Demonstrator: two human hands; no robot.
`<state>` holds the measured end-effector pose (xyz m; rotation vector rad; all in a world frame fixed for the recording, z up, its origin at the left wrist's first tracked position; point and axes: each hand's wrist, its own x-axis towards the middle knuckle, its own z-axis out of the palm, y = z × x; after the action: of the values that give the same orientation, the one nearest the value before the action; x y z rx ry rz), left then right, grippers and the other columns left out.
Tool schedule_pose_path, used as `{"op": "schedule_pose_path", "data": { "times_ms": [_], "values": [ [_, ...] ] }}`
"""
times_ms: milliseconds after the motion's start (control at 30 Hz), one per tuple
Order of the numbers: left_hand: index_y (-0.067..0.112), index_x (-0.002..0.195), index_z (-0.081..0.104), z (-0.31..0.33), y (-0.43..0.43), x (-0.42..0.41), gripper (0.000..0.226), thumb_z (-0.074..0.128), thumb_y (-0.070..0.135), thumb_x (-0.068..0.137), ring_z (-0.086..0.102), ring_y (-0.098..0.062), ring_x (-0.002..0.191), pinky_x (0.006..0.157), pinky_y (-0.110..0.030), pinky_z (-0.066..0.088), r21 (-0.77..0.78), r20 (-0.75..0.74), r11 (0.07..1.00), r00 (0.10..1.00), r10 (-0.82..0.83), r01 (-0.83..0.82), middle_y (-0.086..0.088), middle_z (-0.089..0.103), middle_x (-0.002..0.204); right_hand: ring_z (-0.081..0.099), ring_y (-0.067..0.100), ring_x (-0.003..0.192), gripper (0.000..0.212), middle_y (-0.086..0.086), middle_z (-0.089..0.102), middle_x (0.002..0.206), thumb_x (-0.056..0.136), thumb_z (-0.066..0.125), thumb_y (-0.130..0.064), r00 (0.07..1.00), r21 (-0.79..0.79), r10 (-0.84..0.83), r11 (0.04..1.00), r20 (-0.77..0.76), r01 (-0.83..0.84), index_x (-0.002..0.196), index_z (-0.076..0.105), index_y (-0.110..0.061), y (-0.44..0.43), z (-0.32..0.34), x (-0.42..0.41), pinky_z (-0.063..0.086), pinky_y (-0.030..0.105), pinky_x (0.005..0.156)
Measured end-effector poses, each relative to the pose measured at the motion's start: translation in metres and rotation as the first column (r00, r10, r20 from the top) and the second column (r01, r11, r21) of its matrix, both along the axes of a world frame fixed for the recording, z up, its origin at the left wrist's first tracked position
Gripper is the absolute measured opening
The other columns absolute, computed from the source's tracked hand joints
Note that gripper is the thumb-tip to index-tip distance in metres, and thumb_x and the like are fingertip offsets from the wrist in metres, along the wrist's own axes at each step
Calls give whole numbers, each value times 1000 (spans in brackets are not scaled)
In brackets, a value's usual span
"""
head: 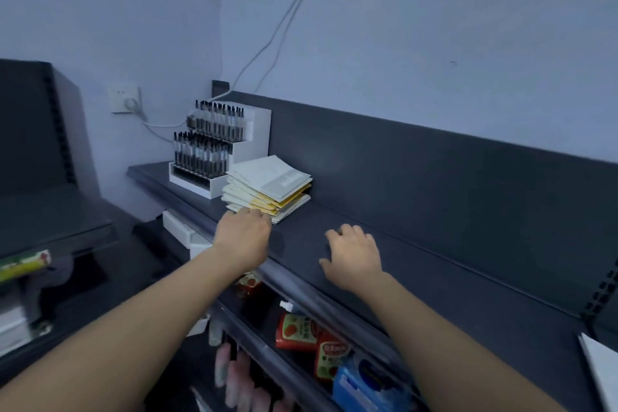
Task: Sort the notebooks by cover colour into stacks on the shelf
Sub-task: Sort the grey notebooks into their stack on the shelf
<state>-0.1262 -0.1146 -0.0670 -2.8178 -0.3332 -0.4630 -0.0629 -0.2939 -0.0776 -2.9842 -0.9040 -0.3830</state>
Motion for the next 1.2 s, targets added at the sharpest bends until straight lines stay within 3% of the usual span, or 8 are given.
{"op": "schedule_pose_path", "data": {
  "times_ms": [333, 600, 833, 967, 1200],
  "values": [
    [14, 120, 51, 4, 87, 43, 30, 49, 29, 94, 51, -24, 115, 89, -34, 42, -16, -3, 1000, 1000, -8, 8, -5, 56, 120, 41, 24, 122, 50, 5, 48, 131, 91, 54, -44, 999, 37, 0, 999, -41, 2, 133, 45, -18, 95, -2, 46, 35, 37, 101],
    [13, 121, 51, 13, 125, 102, 30, 44, 30, 97, 52, -25, 113, 86, -36, 43, -29, 59, 1000, 998, 5, -3, -6, 56, 120, 43, 25, 118, 45, 4, 52, 127, 89, 53, -51, 995, 133, 5, 991, -99, 9, 120, 50, -19, 142, -1, 111, 38, 37, 95],
    [11, 124, 48, 20, 145, 158, 34, 40, 33, 99, 49, -26, 116, 89, -37, 42, -95, 29, 994, 998, 50, -47, -8, 52, 125, 48, 28, 117, 70, 6, 54, 125, 75, 55, -72, 963, 177, 34, 984, -268, 14, 120, 41, -20, 167, -4, 160, 38, 40, 88],
    [8, 128, 44, 17, 157, 183, 40, 36, 36, 101, 47, -29, 118, 91, -40, 42, -192, -15, 979, 997, 72, -74, -11, 49, 127, 48, 27, 114, 66, 6, 55, 120, 74, 54, -74, 959, 154, 54, 988, -277, -11, 113, 46, -21, 178, -3, 173, 39, 39, 87],
    [2, 133, 39, 15, 177, 198, 57, 39, 47, 99, 44, -32, 122, 95, -41, 43, -318, 35, 934, 983, 182, -162, -17, 42, 132, 34, 25, 134, 67, 6, 41, 140, 88, 53, -58, 932, 217, 172, 970, -318, -105, 144, 36, -27, 196, 3, 181, 31, 37, 103]
  ]
}}
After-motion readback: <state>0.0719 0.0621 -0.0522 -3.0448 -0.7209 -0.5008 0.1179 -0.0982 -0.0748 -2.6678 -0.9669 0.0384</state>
